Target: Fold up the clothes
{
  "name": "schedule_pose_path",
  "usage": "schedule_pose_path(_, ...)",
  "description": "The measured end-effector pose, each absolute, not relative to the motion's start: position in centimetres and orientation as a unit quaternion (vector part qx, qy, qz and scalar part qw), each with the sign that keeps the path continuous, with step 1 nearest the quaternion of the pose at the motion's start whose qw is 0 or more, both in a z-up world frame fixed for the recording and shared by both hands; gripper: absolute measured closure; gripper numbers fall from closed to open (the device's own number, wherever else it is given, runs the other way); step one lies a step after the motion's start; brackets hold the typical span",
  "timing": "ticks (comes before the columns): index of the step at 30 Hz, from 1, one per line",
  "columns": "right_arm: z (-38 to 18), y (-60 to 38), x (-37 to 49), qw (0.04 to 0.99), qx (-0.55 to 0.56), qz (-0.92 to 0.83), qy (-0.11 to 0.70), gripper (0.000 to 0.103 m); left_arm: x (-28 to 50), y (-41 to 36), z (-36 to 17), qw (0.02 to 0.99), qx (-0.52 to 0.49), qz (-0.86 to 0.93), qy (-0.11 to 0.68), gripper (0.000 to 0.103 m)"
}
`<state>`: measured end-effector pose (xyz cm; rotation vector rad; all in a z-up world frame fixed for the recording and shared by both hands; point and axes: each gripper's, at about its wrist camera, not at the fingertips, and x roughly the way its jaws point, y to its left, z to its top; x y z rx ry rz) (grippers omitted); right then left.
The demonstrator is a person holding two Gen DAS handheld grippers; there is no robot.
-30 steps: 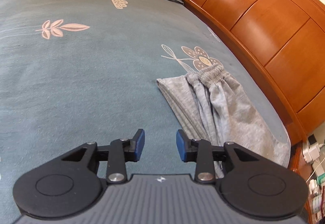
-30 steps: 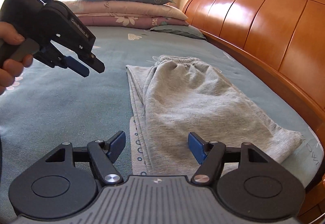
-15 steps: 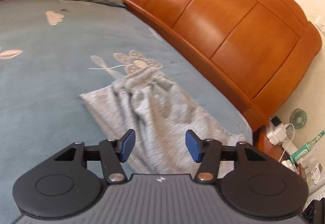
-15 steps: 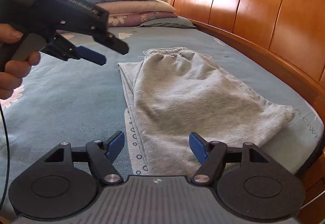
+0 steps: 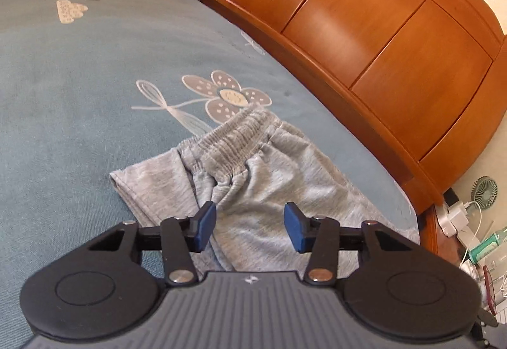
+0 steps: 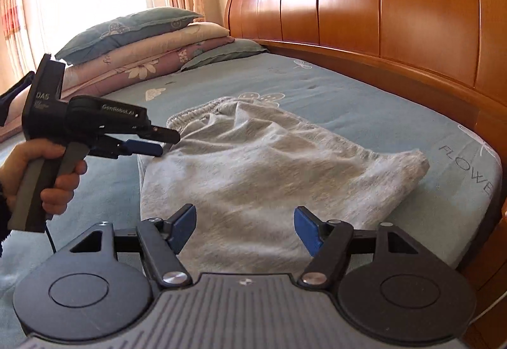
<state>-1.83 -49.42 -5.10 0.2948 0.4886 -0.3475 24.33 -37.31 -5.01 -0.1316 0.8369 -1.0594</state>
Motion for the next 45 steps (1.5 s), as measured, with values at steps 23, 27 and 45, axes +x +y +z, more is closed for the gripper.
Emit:
schedule_pose_path(23,-7.9,-65.2,17.7,0.907,0.246,-0.149,0.307,0.084,27.6,-40.7,-6.9,0.757,0.037,-0.550,0.350,0.046)
schedule_pose_path(27,-6.6,-67.0,14.5,0.903,0.294,-0.137,0.282,0.081,26.9,-39.3,-4.8,0.749,0.012,-0.560,0.354,0.050)
schedule_pose_path(45,-5.3,-65.5,6.2,0.894,0.363,-0.045,0.258,0.077,21.3,-37.9,-3.5,0.688,-0.010,-0.632,0.358,0.040)
